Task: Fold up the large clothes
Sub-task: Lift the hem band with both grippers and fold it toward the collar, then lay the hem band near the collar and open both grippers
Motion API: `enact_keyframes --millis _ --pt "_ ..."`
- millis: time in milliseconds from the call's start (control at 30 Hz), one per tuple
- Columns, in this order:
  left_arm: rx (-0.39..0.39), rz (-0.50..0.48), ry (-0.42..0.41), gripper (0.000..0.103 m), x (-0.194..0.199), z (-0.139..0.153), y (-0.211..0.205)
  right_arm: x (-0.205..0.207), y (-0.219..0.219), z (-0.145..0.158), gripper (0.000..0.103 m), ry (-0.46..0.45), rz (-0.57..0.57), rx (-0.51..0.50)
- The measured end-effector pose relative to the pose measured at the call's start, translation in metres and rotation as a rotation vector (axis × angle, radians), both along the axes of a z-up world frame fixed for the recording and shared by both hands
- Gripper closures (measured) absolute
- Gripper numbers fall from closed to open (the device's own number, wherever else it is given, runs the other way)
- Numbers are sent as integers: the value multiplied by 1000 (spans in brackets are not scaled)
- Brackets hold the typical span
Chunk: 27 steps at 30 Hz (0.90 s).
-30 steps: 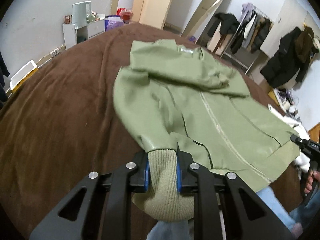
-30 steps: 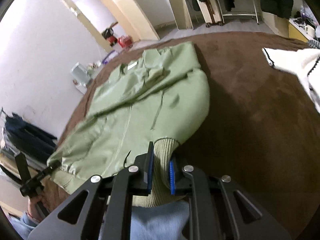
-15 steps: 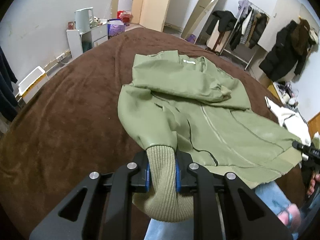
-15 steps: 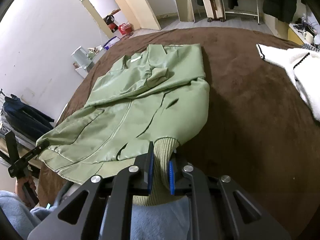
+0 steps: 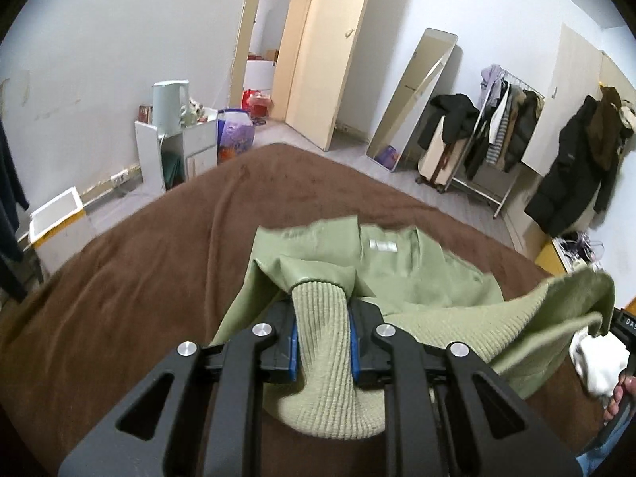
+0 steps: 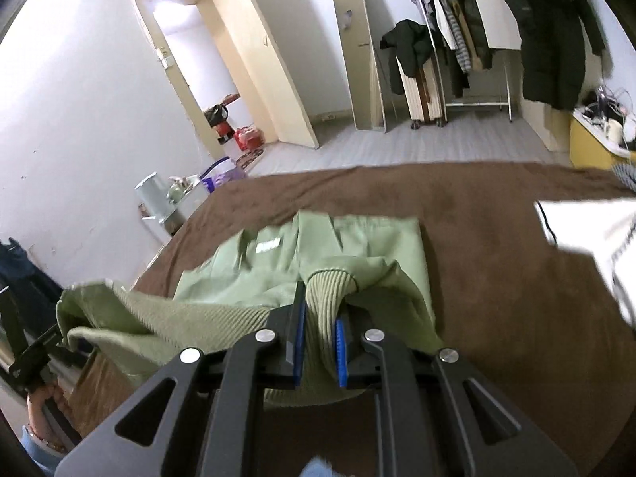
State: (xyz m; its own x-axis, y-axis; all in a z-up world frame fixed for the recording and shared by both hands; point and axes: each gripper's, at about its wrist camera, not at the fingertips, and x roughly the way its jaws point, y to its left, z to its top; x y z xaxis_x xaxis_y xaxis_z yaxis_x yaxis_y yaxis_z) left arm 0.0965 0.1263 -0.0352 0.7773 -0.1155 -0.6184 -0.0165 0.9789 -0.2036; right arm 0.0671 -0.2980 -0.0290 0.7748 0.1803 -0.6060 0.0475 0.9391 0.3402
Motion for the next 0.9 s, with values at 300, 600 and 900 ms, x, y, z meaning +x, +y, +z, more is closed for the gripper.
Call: enact_keyframes --millis 300,600,900 --pt "113 -70 44 82 127 -23 -19 138 2 -25 90 73 18 -112" --pt "110 -119 231 81 229 -91 -16 234 -1 -94 89 209 23 -138" --pt "128 -109 392 78 285 -173 -12 299 -13 -185 88 383 19 -158"
